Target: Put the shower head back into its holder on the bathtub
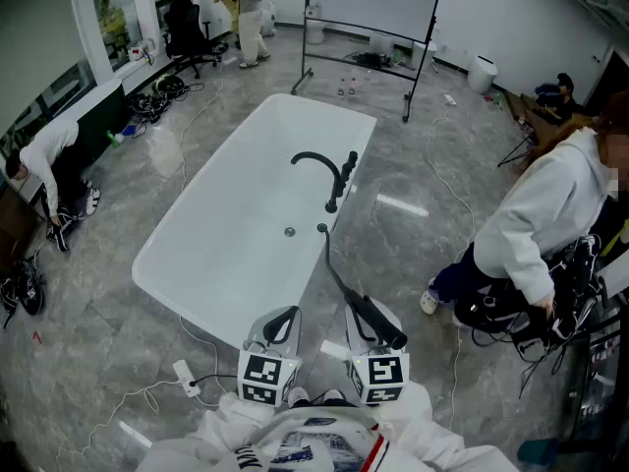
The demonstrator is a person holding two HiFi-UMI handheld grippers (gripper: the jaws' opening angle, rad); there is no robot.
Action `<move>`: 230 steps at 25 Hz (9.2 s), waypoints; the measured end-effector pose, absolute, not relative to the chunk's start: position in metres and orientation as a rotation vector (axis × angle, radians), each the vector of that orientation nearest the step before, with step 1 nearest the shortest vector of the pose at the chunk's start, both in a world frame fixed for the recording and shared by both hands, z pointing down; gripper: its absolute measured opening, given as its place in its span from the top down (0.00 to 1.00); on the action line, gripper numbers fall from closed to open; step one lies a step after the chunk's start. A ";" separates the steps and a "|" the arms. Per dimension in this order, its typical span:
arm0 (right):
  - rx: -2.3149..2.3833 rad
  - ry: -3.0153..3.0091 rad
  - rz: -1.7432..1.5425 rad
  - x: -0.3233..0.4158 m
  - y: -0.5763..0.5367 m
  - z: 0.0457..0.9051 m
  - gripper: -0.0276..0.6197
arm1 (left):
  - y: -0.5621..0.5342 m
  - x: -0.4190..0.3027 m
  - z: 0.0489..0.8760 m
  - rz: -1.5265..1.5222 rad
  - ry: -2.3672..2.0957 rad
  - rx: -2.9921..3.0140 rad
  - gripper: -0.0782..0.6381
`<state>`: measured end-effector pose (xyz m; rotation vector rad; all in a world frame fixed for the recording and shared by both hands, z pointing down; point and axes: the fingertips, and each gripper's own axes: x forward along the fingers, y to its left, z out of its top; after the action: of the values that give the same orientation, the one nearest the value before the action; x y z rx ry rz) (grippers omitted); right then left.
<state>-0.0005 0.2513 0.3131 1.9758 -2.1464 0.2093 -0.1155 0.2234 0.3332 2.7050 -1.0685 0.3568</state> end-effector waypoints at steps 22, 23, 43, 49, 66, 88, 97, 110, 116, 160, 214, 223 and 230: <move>2.017 -2.108 0.205 -0.010 0.255 0.306 0.75 | 0.224 -0.133 0.326 0.329 -1.036 2.723 0.89; 2.021 -2.106 0.202 -0.009 0.254 0.305 0.75 | 0.223 -0.134 0.326 0.327 -1.037 2.721 0.89; 2.037 -2.153 0.071 0.006 0.209 0.271 0.75 | 0.181 -0.122 0.333 0.323 -1.064 2.700 0.89; 2.035 -2.224 -0.007 0.012 0.177 0.240 0.74 | 0.149 -0.111 0.331 0.318 -1.095 2.695 0.89; 1.989 -2.331 -0.048 0.051 0.101 0.213 0.75 | 0.067 -0.078 0.297 0.294 -1.239 2.697 0.89; 1.816 -2.540 -0.185 0.090 0.036 0.175 0.75 | 0.012 -0.028 0.279 0.270 -1.463 2.625 0.89; 1.766 -2.635 -0.170 0.094 0.009 0.160 0.75 | -0.006 -0.012 0.282 0.280 -1.518 2.592 0.89; 1.695 -2.664 -0.162 0.075 -0.037 0.167 0.75 | -0.041 -0.018 0.292 0.281 -1.534 2.555 0.89; 1.693 -2.638 -0.136 0.076 -0.064 0.181 0.75 | -0.066 -0.017 0.300 0.297 -1.507 2.555 0.89; 1.761 -2.311 0.120 0.069 -0.123 0.305 0.75 | -0.145 -0.046 0.353 0.321 -1.292 2.575 0.89; 1.691 -2.226 0.365 0.091 -0.136 0.471 0.75 | -0.159 -0.014 0.496 0.441 -1.267 2.495 0.89; 1.658 -2.213 0.389 0.089 -0.136 0.503 0.74 | -0.157 -0.012 0.526 0.470 -1.272 2.454 0.89; 1.646 -2.199 0.444 0.088 -0.138 0.531 0.75 | -0.155 -0.016 0.551 0.492 -1.275 2.414 0.89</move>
<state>0.0877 -0.1377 0.5311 1.6459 -2.1989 0.4435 -0.0160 -0.1550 0.5510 2.4141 -1.2747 0.4922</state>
